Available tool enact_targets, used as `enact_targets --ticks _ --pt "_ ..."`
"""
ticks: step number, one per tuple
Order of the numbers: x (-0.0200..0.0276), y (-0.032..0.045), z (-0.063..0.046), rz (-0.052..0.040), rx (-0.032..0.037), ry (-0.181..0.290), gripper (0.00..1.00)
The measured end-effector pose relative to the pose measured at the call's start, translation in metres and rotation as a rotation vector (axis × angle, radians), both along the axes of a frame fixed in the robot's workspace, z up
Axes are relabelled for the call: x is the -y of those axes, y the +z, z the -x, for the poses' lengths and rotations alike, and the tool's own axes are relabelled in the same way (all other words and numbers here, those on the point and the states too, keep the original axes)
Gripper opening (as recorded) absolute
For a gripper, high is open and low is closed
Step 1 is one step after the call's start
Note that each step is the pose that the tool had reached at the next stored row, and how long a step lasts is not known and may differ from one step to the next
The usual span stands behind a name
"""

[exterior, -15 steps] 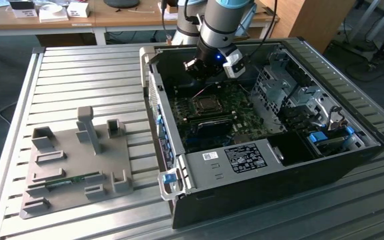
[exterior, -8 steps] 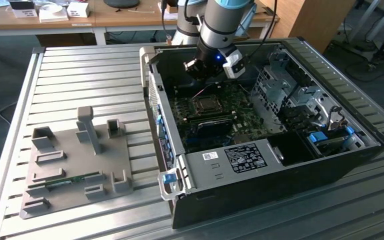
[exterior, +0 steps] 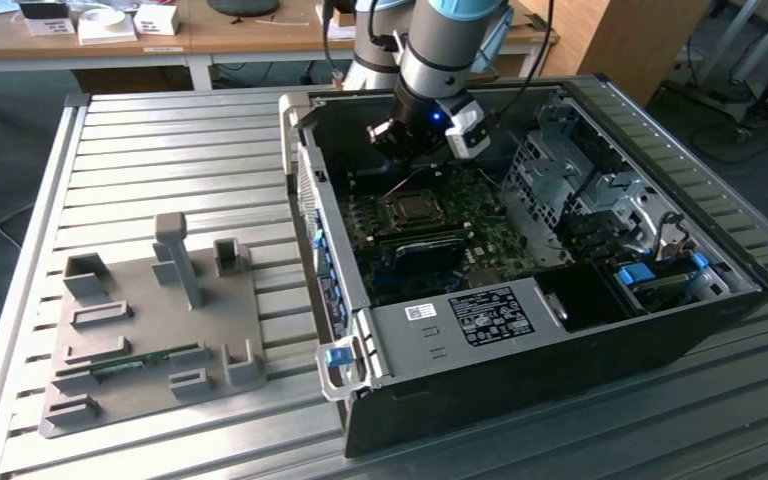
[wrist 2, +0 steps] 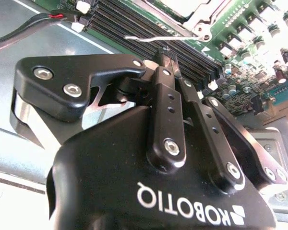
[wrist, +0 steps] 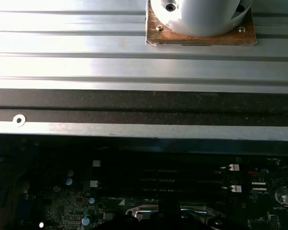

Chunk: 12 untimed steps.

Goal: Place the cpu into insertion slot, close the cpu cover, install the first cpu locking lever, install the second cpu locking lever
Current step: 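Install the first cpu locking lever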

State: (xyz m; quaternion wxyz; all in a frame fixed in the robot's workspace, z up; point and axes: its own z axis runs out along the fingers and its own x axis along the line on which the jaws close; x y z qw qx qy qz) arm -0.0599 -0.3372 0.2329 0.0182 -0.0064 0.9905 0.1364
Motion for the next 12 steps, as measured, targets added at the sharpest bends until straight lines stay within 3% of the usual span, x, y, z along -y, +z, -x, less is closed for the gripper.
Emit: enact_targets --ticks 12 --pt "-0.0021 -0.0066 -0.0007 -0.0001 0.0000 0.000 0.11"
